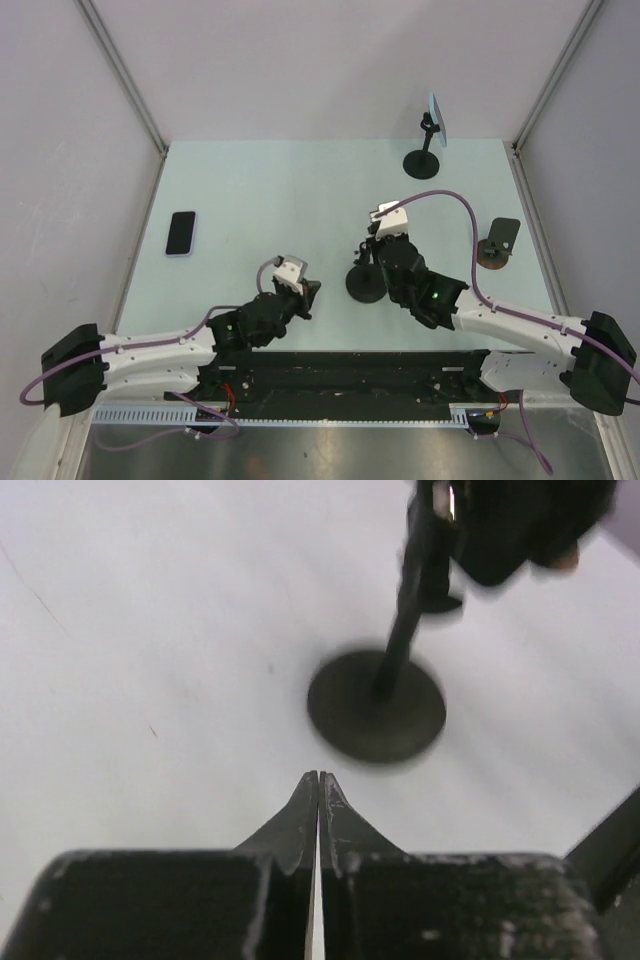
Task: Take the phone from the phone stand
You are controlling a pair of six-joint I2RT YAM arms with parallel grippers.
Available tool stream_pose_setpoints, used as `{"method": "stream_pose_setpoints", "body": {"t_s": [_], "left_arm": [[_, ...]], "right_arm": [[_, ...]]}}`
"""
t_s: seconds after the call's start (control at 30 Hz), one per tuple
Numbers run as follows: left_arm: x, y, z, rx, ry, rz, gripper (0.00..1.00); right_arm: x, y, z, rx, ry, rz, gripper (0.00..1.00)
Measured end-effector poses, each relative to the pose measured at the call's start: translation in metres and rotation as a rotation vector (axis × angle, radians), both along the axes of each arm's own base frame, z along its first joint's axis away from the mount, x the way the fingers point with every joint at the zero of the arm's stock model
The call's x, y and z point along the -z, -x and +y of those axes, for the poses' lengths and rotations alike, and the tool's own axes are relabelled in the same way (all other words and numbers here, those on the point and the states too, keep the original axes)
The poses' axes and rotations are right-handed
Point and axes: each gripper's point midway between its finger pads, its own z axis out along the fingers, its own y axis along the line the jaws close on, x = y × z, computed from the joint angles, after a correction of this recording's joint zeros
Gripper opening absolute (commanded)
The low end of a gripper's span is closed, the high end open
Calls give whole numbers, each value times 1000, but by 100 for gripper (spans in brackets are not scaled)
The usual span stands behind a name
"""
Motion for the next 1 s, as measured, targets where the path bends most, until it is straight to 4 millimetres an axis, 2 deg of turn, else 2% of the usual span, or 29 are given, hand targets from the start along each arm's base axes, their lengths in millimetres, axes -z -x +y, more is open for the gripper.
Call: {"method": "stream_pose_setpoints", "body": {"t_s": [0.1,0.17,0.2,0.27,0.3,0.37,0.4,0.5,0.67,0.8,0.9,1.0], "left_arm": [[28,12,-4,29,-103,39,0],[36,18,-4,46,-137,52,0],[37,19,-4,50,-142,51,12],[33,18,-4,55,-141,37,28],[29,17,-3,59,-137,27,43],[21,13,-3,79,-119,14,57],[17,9,-1,82,-109,9,68],[4,-4,0,96,-92,-5,81],[-28,-25,-19,186,-55,-27,85],[-45,-30,-43,287,-41,-42,87],[-47,-28,-57,350,-40,-36,86],[-39,-27,-65,389,-56,-18,84]], "right_arm": [[-5,-11,-20,117,79,-54,0],[-6,-13,-21,119,96,-65,0],[-7,-13,-19,105,98,-67,0],[-7,-12,-13,71,95,-67,0],[-8,-11,-11,56,90,-66,0],[-9,-8,-6,13,79,-61,0],[-10,-6,-3,-13,71,-57,0],[-9,-1,6,-84,65,-43,0],[-7,6,22,-199,38,-22,0],[-6,10,31,-256,23,-12,0],[-6,13,35,-281,17,-8,0],[-7,15,37,-297,15,-7,0]]}}
